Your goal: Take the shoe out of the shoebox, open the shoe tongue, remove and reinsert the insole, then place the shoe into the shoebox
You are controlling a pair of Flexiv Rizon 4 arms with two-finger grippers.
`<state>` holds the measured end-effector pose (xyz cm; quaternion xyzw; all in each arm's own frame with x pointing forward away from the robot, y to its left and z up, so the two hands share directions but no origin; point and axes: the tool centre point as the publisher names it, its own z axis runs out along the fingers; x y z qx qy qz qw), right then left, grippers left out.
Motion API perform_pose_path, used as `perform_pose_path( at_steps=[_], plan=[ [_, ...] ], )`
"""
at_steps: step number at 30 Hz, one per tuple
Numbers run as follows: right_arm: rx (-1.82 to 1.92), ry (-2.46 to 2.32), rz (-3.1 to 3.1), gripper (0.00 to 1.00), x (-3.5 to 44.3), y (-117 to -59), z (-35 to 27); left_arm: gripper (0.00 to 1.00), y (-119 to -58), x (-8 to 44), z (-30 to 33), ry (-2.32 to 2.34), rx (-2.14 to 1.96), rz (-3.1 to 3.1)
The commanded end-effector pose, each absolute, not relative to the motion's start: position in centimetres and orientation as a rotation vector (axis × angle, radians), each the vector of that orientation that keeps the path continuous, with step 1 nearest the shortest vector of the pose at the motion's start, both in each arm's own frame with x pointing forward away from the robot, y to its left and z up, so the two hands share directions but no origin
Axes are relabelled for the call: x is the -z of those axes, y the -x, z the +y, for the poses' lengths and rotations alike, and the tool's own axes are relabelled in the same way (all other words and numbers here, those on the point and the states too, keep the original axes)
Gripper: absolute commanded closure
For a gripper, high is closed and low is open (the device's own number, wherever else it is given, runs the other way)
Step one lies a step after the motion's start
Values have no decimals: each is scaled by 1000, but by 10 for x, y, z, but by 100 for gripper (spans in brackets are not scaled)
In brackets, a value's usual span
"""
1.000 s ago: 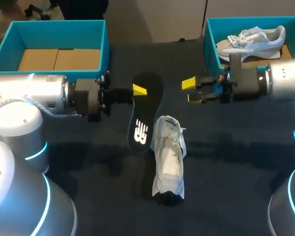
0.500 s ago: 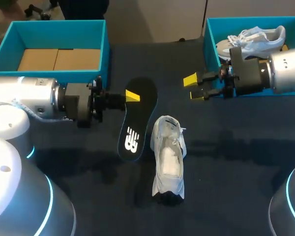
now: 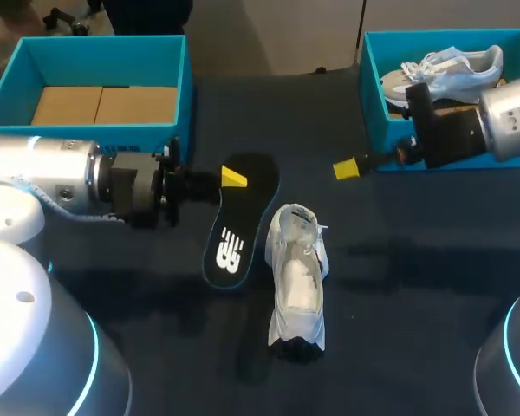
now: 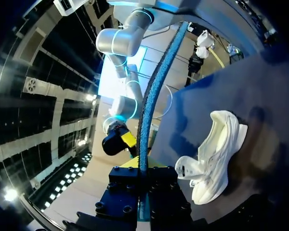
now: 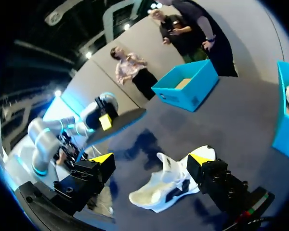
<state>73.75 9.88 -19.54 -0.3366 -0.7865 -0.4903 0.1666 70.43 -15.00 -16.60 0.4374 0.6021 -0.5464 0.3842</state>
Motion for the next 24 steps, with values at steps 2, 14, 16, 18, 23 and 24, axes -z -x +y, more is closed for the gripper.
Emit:
perform_pose_path(
  at_steps=[2, 14, 16, 18, 23, 24],
  plan=[
    [1368, 891, -2349, 0, 193, -723, 90, 100, -674, 156, -134, -1091, 1395, 1580],
    [1336, 791, -2515, 0, 198, -709, 85, 100, -657, 166, -130, -944, 1577, 1696],
    [1336, 791, -2515, 0, 198, -709, 85, 100, -657, 166, -130, -944, 1577, 1696],
    [1336, 791, -2515, 0, 198, -709, 85, 100, -657, 166, -130, -944, 1577, 1696],
    [1336, 791, -2515, 0, 198, -709, 85, 100, -657, 166, -130, -944, 1577, 1696],
    [1293, 719, -2590, 0, 199, -708, 88, 100, -655, 167, -134, -932, 1603, 1721]
  ],
)
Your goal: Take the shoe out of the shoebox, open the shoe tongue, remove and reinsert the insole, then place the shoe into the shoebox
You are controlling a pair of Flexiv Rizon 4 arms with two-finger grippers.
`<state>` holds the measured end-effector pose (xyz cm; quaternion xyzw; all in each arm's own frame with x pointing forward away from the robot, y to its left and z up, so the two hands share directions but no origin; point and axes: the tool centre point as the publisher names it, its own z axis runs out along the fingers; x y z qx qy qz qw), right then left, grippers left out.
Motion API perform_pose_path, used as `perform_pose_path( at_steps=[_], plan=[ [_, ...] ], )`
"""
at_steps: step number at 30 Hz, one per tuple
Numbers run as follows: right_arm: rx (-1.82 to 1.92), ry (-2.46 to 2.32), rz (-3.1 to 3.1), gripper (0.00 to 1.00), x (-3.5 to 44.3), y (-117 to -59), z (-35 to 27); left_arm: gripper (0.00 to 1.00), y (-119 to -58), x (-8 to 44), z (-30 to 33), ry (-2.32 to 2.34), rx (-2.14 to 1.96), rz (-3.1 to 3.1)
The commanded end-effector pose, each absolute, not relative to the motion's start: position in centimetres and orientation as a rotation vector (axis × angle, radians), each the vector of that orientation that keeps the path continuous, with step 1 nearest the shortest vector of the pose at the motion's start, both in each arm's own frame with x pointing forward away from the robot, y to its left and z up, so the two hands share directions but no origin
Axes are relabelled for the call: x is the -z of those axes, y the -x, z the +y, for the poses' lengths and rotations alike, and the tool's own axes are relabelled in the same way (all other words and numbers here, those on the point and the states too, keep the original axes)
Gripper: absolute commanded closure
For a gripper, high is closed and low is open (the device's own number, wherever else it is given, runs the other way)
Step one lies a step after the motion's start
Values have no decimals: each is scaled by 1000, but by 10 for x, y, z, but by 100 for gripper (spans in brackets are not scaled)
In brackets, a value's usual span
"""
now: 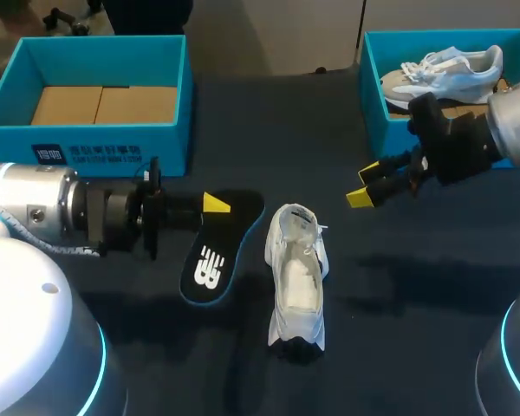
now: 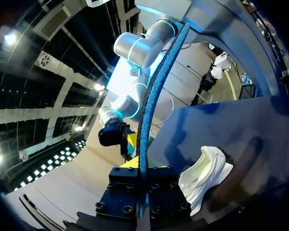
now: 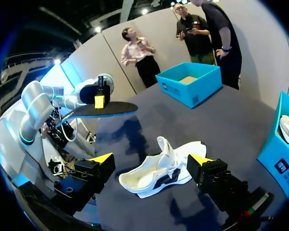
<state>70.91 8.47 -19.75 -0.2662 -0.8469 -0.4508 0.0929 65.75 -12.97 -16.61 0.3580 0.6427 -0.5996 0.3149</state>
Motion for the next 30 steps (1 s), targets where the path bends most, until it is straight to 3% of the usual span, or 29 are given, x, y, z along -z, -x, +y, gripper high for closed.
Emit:
perform_pose_path(
  at_steps=[1, 14, 30],
  plan=[
    [1238, 664, -2670, 0, 201, -706, 91, 100, -654, 168, -135, -928, 1614, 1730],
    [840, 191, -3016, 0, 250, -675, 110, 100, -624, 172, -141, -732, 1703, 1895],
    [836, 59, -3007, 0, 262, -662, 122, 100, -606, 183, -140, -668, 1703, 1950]
  ],
)
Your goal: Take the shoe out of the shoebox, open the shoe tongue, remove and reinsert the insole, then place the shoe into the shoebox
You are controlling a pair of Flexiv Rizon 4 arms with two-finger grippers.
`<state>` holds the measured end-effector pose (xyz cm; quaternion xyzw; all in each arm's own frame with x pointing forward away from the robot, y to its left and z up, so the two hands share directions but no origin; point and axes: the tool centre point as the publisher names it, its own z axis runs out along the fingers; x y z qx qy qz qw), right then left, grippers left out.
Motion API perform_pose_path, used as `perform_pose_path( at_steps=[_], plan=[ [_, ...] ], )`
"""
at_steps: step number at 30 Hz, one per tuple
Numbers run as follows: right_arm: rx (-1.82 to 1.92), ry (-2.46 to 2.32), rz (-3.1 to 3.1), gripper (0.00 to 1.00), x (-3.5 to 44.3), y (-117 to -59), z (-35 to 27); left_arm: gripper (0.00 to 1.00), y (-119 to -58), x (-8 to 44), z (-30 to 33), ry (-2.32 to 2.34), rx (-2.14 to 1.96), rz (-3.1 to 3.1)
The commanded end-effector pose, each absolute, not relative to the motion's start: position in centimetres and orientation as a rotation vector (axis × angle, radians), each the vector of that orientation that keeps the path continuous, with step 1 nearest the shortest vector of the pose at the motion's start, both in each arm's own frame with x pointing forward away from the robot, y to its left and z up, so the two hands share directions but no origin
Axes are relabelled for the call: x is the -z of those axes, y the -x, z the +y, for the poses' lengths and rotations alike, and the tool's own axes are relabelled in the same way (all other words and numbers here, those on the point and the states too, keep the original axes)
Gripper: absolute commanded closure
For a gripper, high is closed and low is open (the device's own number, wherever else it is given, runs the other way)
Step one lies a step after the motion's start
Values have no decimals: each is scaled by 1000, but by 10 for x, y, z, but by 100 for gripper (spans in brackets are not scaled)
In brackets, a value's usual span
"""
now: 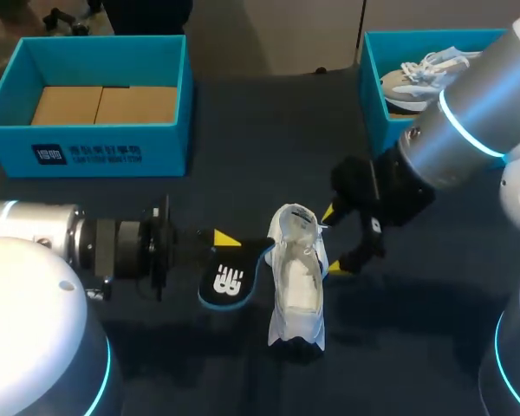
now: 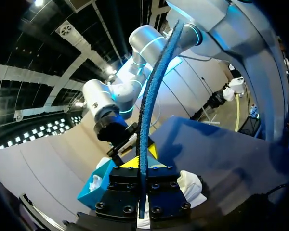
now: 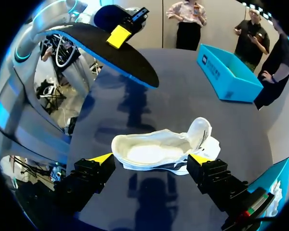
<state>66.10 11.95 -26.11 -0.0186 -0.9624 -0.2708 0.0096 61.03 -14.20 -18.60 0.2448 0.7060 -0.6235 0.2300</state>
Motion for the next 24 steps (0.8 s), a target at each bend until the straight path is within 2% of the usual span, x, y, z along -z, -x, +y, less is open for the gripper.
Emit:
perform_pose_path(
  at_steps=[1, 24],
  plan=[
    [836, 59, -3007, 0, 262, -662, 122, 100, -606, 183, -140, -668, 1703, 1950],
    [532, 174, -3075, 0, 306, -622, 102, 100, -587, 212, -156, -600, 1801, 2023]
  ],
)
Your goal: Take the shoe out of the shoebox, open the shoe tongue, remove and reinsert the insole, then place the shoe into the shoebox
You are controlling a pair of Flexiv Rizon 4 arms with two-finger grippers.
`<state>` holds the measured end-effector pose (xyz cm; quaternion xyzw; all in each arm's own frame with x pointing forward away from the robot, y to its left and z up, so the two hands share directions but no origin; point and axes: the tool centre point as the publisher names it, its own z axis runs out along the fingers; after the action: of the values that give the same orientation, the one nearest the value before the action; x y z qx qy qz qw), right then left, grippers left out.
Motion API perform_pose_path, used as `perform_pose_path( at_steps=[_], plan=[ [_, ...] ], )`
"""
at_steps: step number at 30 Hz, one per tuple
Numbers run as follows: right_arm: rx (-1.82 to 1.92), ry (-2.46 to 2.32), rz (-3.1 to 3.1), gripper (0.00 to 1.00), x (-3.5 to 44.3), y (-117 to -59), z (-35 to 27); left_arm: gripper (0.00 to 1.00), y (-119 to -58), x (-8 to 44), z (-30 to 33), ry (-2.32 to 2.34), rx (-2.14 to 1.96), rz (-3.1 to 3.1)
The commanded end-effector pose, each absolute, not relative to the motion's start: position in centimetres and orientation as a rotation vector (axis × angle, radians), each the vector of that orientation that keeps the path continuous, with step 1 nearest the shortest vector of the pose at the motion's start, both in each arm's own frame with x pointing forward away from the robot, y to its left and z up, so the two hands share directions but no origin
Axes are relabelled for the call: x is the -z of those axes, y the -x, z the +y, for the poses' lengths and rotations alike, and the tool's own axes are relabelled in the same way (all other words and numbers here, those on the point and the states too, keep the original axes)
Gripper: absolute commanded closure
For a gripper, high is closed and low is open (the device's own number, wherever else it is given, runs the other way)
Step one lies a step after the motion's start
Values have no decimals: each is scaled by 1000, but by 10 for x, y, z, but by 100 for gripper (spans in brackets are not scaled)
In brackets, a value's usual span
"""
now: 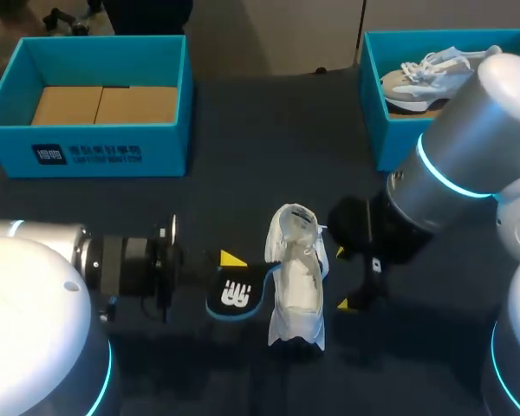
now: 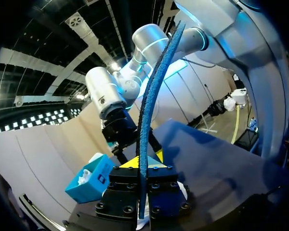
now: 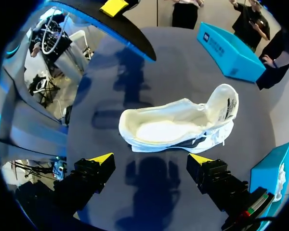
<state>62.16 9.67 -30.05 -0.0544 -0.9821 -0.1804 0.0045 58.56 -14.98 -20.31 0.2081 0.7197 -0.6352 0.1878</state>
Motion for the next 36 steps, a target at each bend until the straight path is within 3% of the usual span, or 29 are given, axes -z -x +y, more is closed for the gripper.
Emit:
perform_pose_path(
  at_steps=[1, 36],
  plan=[
    [534, 174, -3074, 0, 307, -621, 103, 100, -586, 214, -157, -601, 1804, 2025],
    [458, 219, -3056, 0, 339, -613, 112, 100, -578, 239, -194, -719, 1919, 1978]
  ],
)
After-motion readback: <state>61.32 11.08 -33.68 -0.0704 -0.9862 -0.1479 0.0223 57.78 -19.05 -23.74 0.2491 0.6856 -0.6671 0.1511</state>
